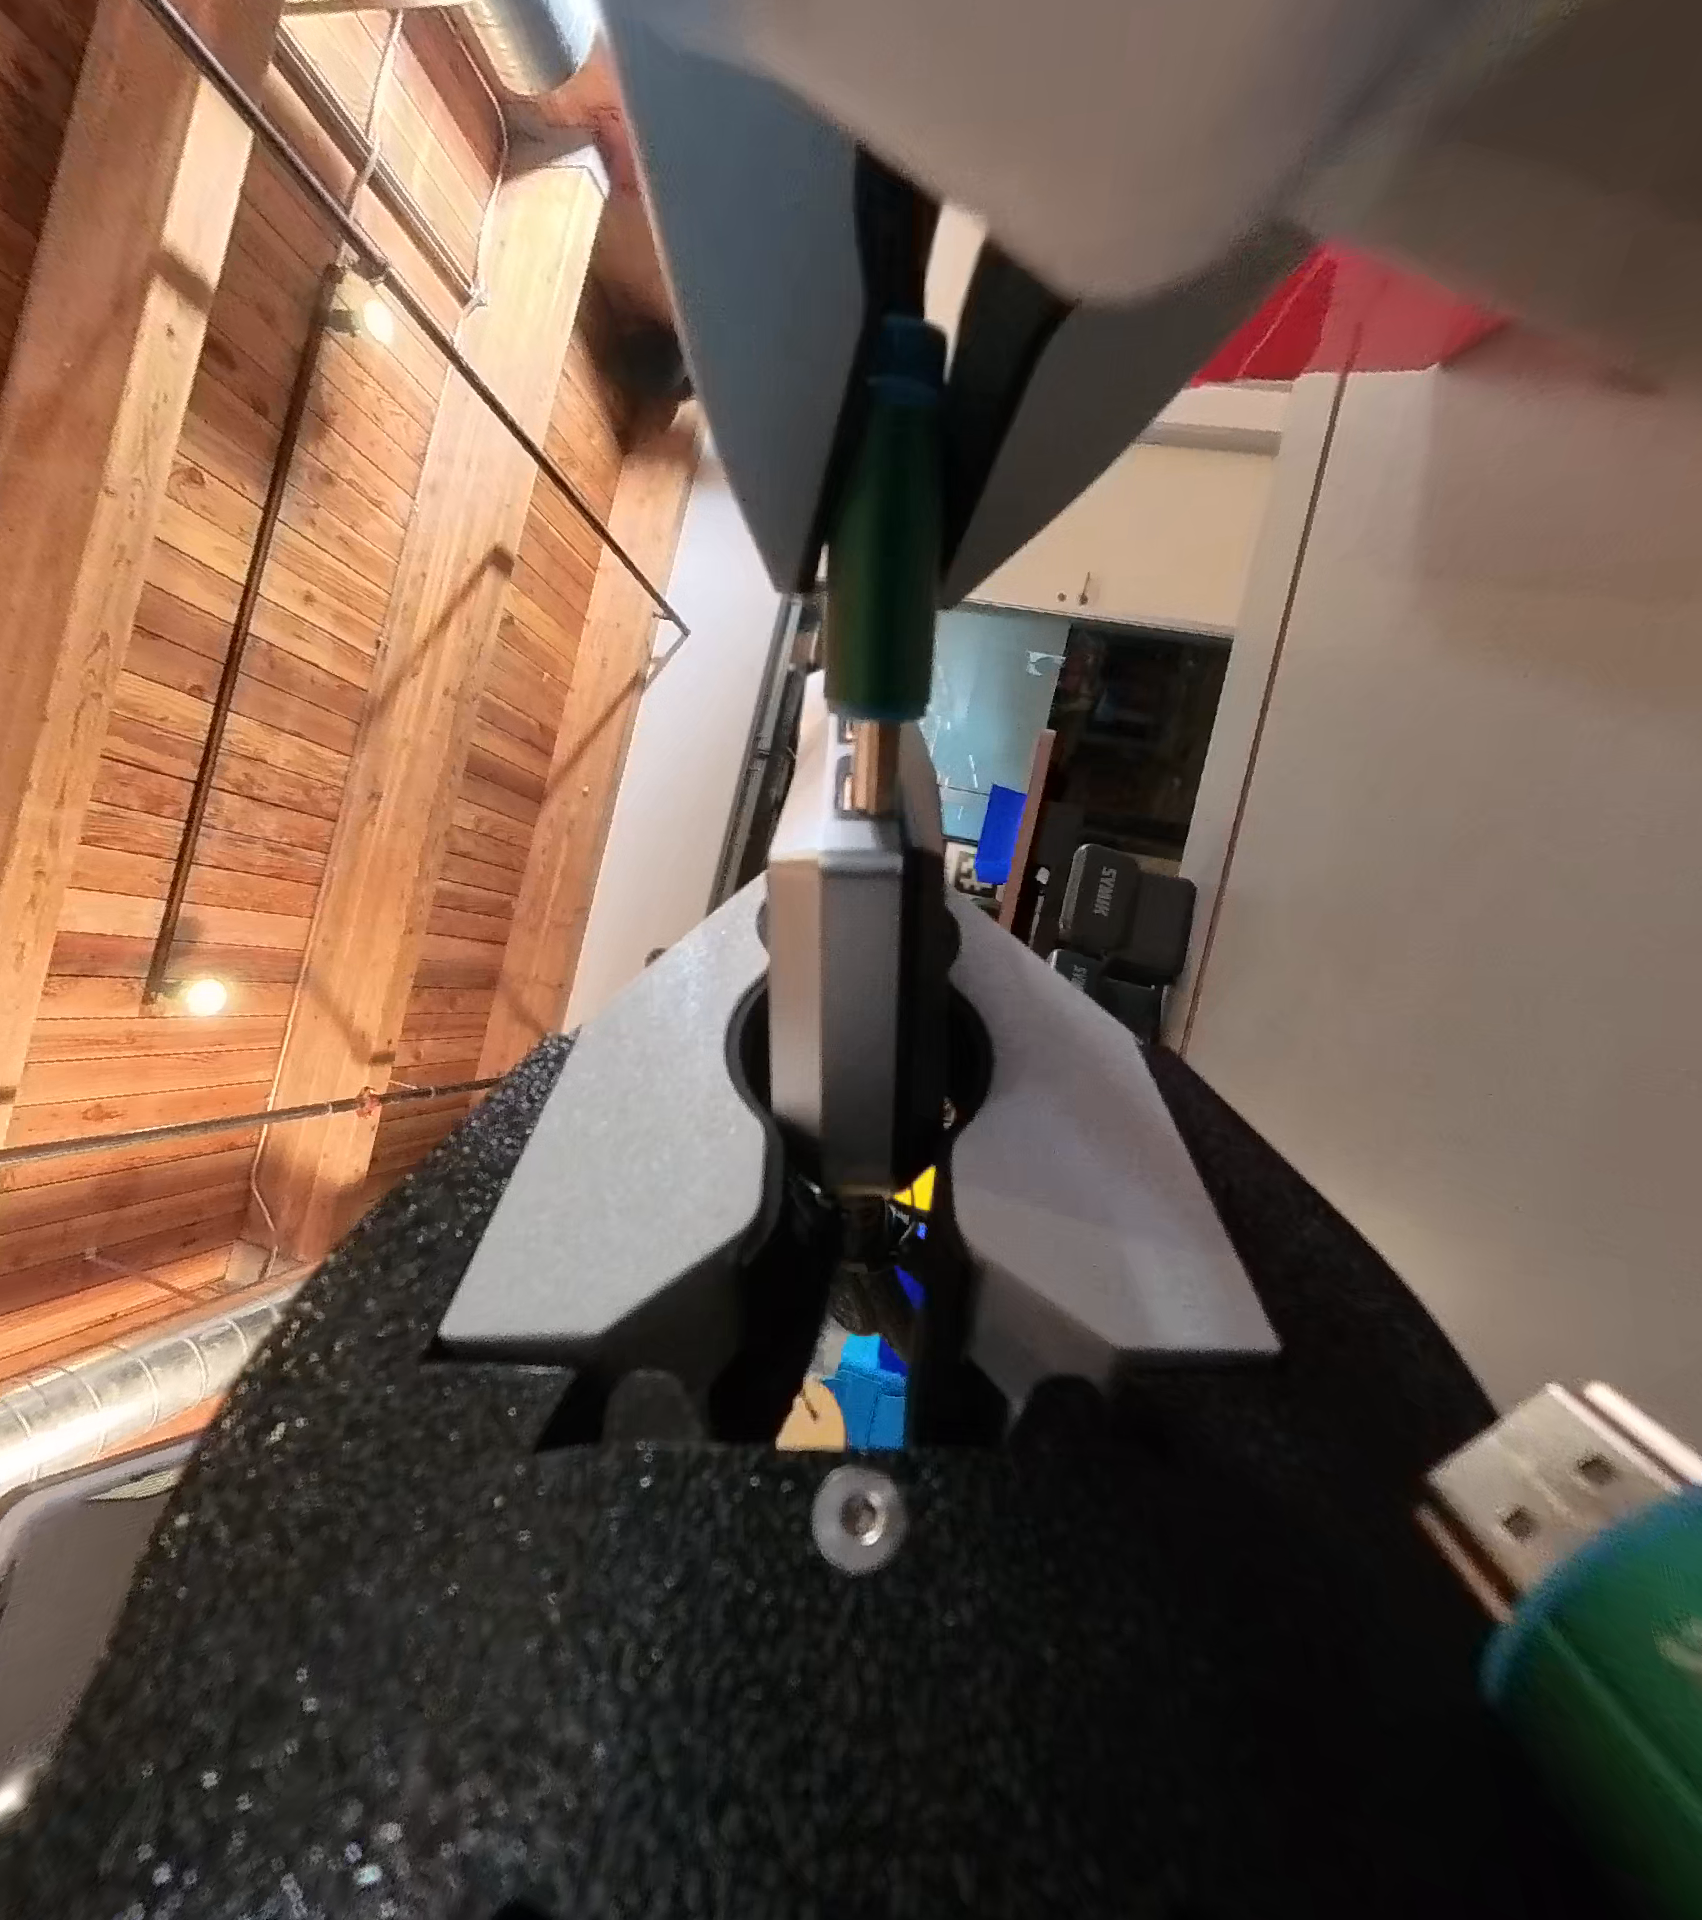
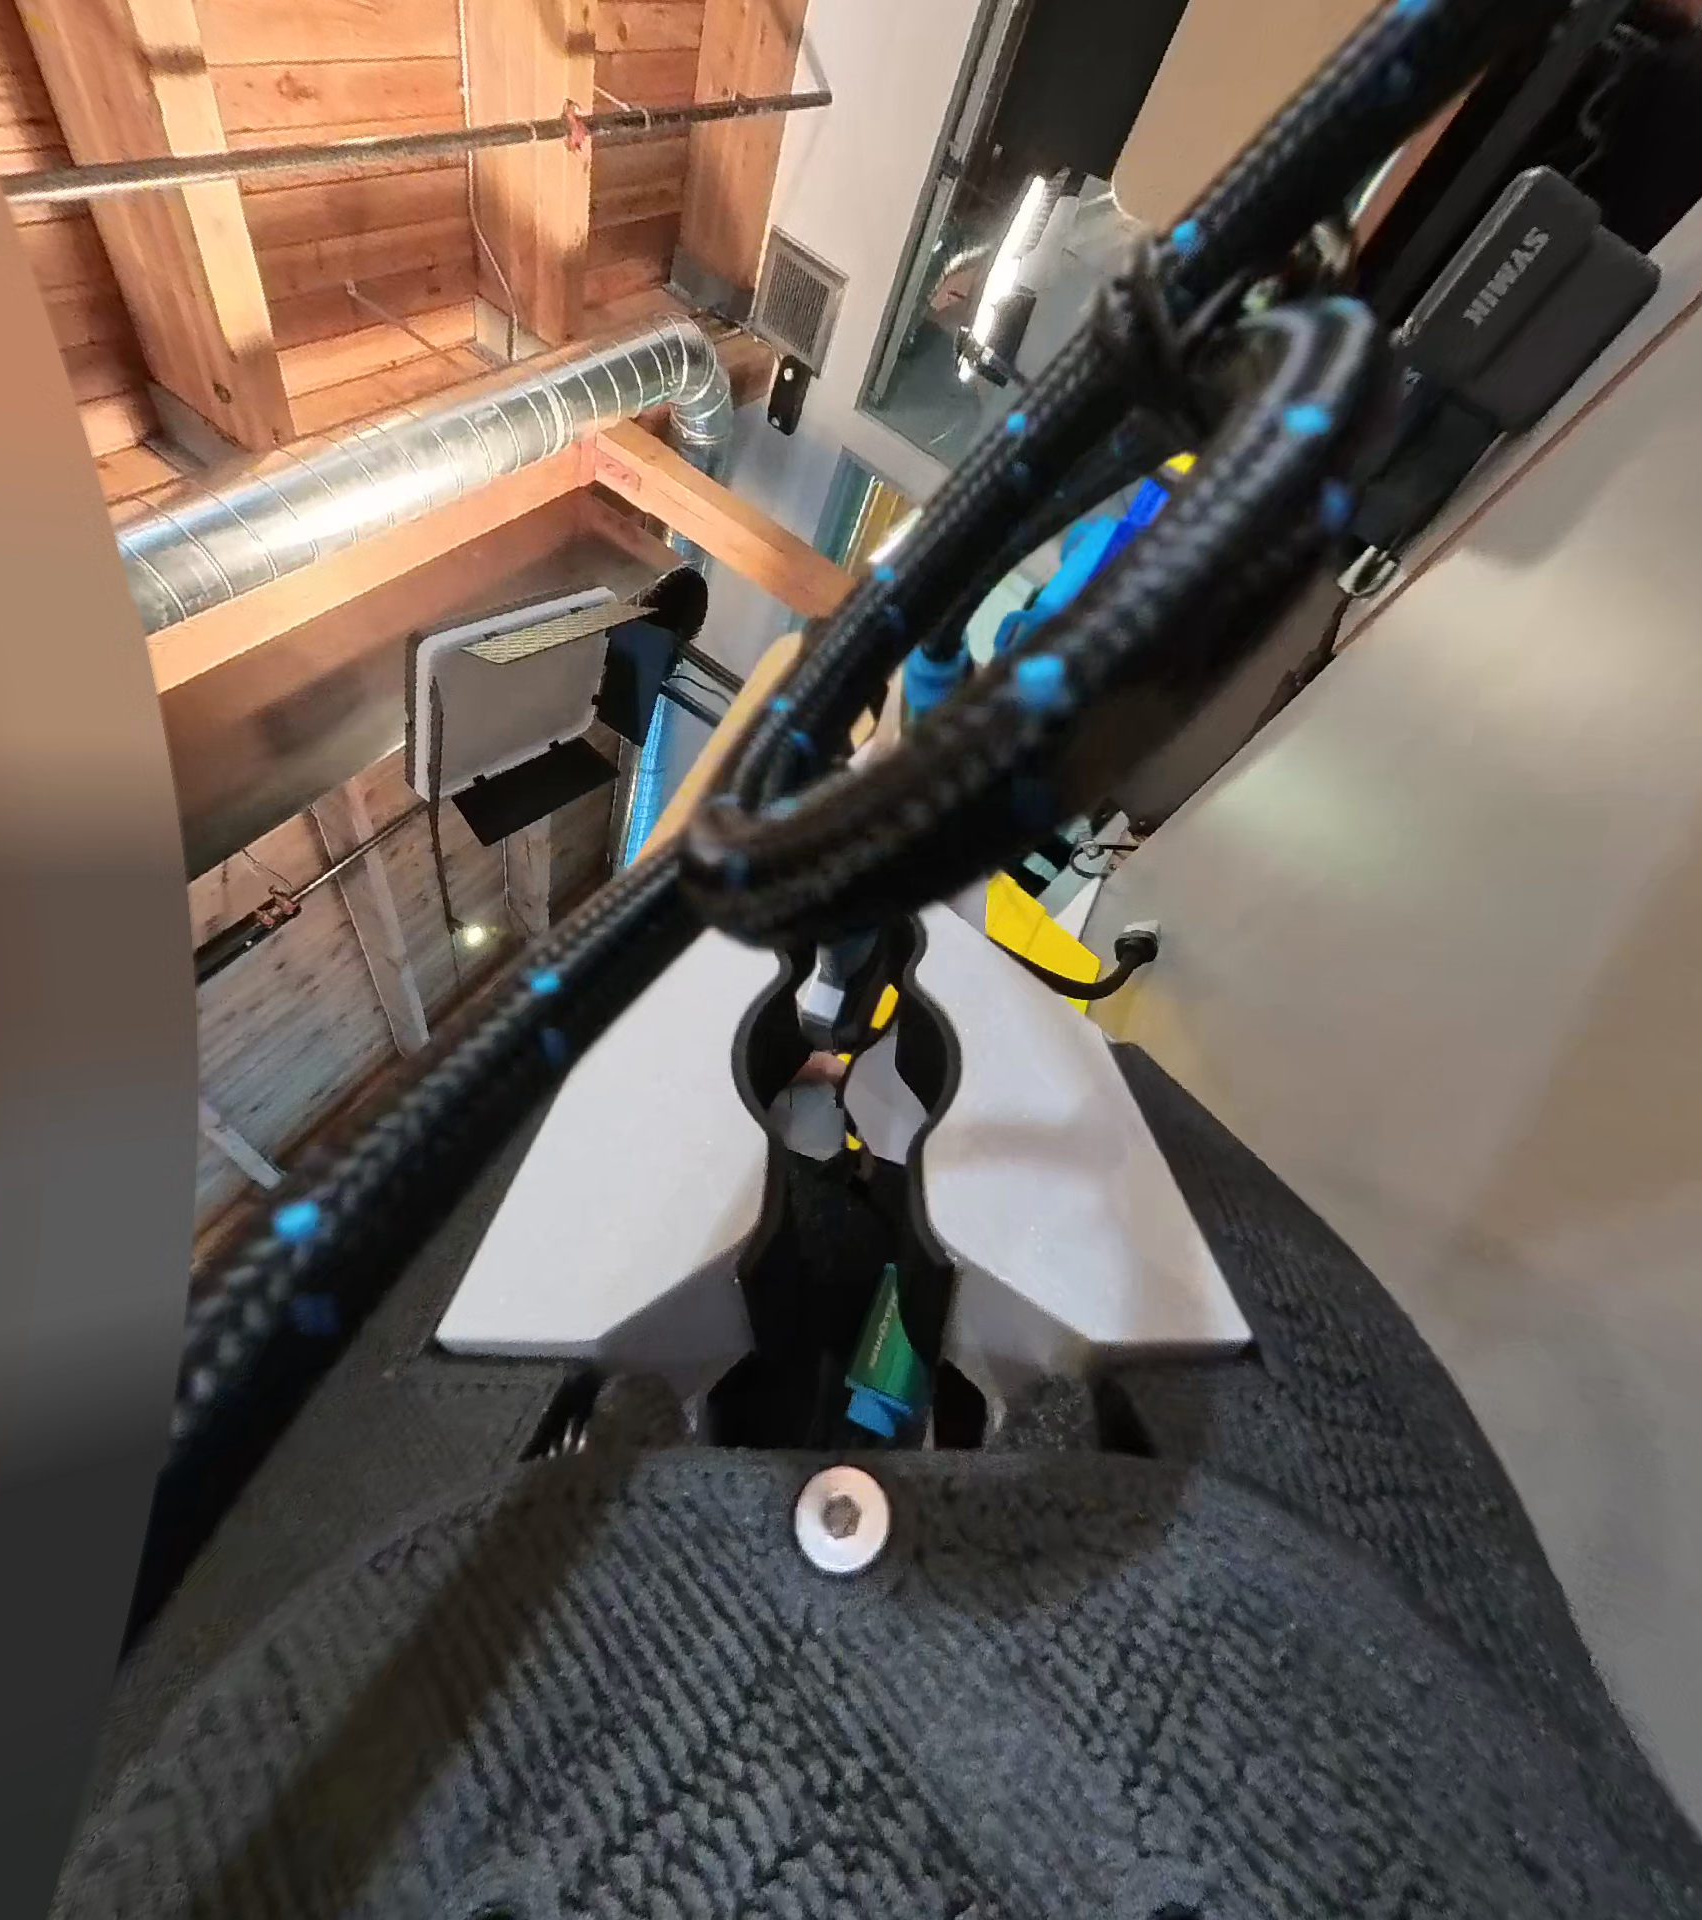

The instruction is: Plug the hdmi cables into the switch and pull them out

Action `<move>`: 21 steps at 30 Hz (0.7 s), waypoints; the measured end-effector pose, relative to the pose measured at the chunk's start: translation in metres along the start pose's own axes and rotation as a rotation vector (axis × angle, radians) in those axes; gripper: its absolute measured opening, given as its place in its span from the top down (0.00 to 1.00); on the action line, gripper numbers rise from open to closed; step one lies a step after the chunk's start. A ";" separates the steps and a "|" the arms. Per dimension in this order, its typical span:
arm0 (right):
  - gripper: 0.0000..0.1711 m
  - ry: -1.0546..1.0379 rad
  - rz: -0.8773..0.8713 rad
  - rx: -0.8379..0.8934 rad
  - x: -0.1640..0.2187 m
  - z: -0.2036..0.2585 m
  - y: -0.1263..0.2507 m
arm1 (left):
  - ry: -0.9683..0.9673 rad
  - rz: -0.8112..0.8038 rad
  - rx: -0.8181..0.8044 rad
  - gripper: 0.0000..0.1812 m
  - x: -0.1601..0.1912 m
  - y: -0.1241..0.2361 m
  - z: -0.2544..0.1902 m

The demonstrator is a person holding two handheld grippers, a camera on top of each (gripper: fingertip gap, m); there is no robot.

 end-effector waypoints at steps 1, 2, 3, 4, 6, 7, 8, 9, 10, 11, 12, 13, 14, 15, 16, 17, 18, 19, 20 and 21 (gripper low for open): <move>0.93 -0.003 -0.007 0.008 0.000 0.000 0.000 | 0.000 0.005 0.005 0.90 -0.001 0.000 -0.001; 0.93 0.004 -0.019 0.014 0.000 0.000 0.001 | 0.008 0.005 0.005 0.90 -0.002 -0.001 -0.001; 0.93 0.012 -0.031 0.016 0.002 0.001 0.002 | 0.018 -0.004 0.006 0.90 -0.002 0.000 0.000; 0.93 0.027 -0.036 0.018 0.003 0.002 0.003 | 0.027 -0.005 0.011 0.89 -0.001 0.000 0.000; 0.92 0.042 -0.039 0.015 0.004 0.003 0.002 | 0.044 0.020 0.024 0.89 0.000 -0.002 0.000; 0.92 0.046 -0.041 0.011 0.005 0.003 0.002 | 0.060 0.020 0.040 0.89 0.001 -0.003 0.000; 0.91 0.064 -0.047 0.017 0.006 0.004 0.002 | 0.061 0.023 0.041 0.90 0.001 -0.003 -0.001; 0.91 0.081 -0.055 0.021 0.007 0.005 0.002 | 0.063 0.019 0.046 0.89 0.001 -0.003 -0.001; 0.95 0.088 -0.058 0.020 0.006 0.005 0.002 | 0.067 0.016 0.049 0.89 0.001 -0.002 -0.001; 0.91 0.081 -0.051 0.015 0.006 0.005 0.001 | 0.067 0.008 0.053 0.90 0.001 -0.002 -0.001; 0.92 0.063 -0.034 0.012 0.005 0.004 0.000 | 0.066 0.003 0.052 0.89 0.003 -0.002 -0.001; 0.94 0.051 -0.011 0.021 0.004 0.003 0.000 | 0.051 -0.003 0.054 0.90 0.004 -0.003 -0.002; 0.94 0.061 0.004 0.034 0.003 0.003 0.000 | 0.032 0.000 0.047 0.89 0.004 -0.003 -0.003; 0.94 0.064 0.018 0.038 0.002 0.004 0.000 | 0.019 0.013 0.036 0.90 0.004 -0.004 -0.003; 0.93 0.042 0.029 0.040 0.001 0.003 0.000 | 0.009 0.025 0.026 0.89 0.005 -0.004 -0.002; 0.93 0.009 0.038 0.046 0.001 0.001 -0.001 | -0.006 0.036 0.016 0.89 0.005 -0.005 -0.002; 0.93 -0.027 0.042 0.052 0.002 0.000 -0.001 | -0.029 0.041 0.007 0.89 0.005 -0.005 -0.003; 0.92 -0.061 0.045 0.055 0.003 -0.002 -0.001 | -0.049 0.044 0.000 0.89 0.006 -0.005 -0.004; 0.92 -0.094 0.045 0.053 0.004 -0.004 -0.002 | -0.064 0.041 -0.006 0.89 0.006 -0.004 -0.005; 0.92 -0.130 0.042 0.046 0.005 -0.005 -0.002 | -0.070 0.036 -0.008 0.89 0.006 -0.004 -0.005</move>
Point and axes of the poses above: each gripper's, where its closed fingertips meet, y back along the fingers, x out of its underside, z = x × y across the jaws, the point moved 10 cm from there along y, back along the fingers, and after that the axes turned 13 degrees about x, right-handed, at the moved point
